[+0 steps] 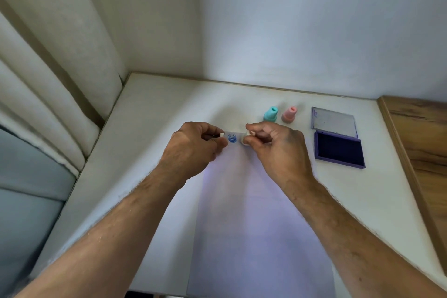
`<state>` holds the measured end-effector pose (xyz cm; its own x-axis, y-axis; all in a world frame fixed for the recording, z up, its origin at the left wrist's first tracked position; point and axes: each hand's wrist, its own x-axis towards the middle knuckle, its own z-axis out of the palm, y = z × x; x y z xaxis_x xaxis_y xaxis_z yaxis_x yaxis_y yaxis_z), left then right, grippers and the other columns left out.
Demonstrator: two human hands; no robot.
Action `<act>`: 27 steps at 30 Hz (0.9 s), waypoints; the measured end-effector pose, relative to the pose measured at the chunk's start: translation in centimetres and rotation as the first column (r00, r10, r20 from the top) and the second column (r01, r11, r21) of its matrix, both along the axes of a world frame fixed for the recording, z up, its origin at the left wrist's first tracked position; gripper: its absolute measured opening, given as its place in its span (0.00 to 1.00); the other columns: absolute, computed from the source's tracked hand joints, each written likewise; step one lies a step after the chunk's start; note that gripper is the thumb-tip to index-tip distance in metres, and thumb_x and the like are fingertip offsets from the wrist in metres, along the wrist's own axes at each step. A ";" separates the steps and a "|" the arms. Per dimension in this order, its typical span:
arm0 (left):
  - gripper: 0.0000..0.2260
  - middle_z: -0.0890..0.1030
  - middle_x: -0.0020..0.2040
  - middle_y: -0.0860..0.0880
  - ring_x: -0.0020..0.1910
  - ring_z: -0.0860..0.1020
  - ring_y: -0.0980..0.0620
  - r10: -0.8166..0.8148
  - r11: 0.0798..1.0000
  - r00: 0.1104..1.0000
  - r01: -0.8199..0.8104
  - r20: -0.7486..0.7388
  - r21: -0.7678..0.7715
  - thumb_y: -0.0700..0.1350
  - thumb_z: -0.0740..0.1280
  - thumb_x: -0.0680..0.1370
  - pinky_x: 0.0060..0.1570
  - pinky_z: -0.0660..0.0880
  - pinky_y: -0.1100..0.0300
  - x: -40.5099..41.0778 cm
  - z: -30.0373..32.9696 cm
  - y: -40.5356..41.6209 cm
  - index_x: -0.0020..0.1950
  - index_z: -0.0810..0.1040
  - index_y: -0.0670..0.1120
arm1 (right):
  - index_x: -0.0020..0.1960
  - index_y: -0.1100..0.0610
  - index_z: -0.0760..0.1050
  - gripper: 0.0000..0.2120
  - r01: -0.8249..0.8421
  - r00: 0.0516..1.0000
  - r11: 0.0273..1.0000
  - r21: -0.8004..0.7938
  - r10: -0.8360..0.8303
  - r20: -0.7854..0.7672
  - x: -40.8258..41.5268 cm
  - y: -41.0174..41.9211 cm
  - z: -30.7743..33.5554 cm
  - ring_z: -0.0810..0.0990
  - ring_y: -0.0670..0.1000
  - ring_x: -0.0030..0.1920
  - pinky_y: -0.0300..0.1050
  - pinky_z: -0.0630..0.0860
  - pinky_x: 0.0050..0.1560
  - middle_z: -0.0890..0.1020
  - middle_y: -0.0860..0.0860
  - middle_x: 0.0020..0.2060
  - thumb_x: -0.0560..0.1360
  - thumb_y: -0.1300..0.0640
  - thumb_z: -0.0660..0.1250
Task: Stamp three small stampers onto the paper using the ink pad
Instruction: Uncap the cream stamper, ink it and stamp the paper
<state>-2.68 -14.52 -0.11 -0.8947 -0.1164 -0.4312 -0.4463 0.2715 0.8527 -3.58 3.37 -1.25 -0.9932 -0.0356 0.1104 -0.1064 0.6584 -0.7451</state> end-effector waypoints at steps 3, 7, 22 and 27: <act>0.04 0.87 0.40 0.49 0.44 0.86 0.50 0.044 0.993 0.999 -0.041 -0.026 0.109 0.41 0.72 0.76 0.49 0.82 0.55 -0.3 0.3 0.1 0.49 0.83 0.48 | 0.55 0.50 0.83 0.12 0.032 0.999 0.992 -0.122 -0.032 0.001 -0.2 0.4 0.7 0.84 0.40 0.43 0.37 0.81 0.49 0.86 0.43 0.44 0.71 0.56 0.75; 0.07 0.86 0.40 0.48 0.42 0.85 0.50 0.095 0.966 0.990 -0.068 -0.100 0.251 0.37 0.73 0.74 0.47 0.82 0.59 -0.8 0.8 0.2 0.49 0.84 0.48 | 0.50 0.54 0.83 0.09 0.139 0.987 0.802 -0.582 -0.065 0.146 -0.4 0.5 2.0 0.86 0.50 0.41 0.44 0.83 0.44 0.87 0.45 0.38 0.72 0.63 0.73; 0.13 0.86 0.49 0.43 0.46 0.86 0.44 0.104 0.918 0.984 -0.040 -0.142 0.394 0.33 0.75 0.71 0.46 0.81 0.59 -1.4 1.3 1.9 0.51 0.86 0.47 | 0.44 0.55 0.85 0.14 0.200 0.965 0.658 -0.726 -0.005 0.261 -1.3 1.8 2.1 0.86 0.52 0.40 0.45 0.82 0.45 0.85 0.47 0.32 0.69 0.73 0.72; 0.13 0.87 0.47 0.44 0.44 0.86 0.47 0.059 0.915 0.986 0.009 -0.156 0.402 0.34 0.75 0.71 0.45 0.81 0.60 -1.1 1.4 2.3 0.53 0.85 0.44 | 0.43 0.53 0.85 0.16 0.157 0.972 0.689 -0.707 0.019 0.234 -1.2 1.9 2.0 0.87 0.53 0.41 0.45 0.83 0.46 0.86 0.49 0.36 0.69 0.73 0.72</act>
<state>-3.82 -12.27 1.30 -0.9549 0.0125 -0.2966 -0.2960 -0.1173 0.9480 -4.81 5.29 0.70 -0.9904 0.0362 -0.1337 0.1302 -0.0878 -0.9876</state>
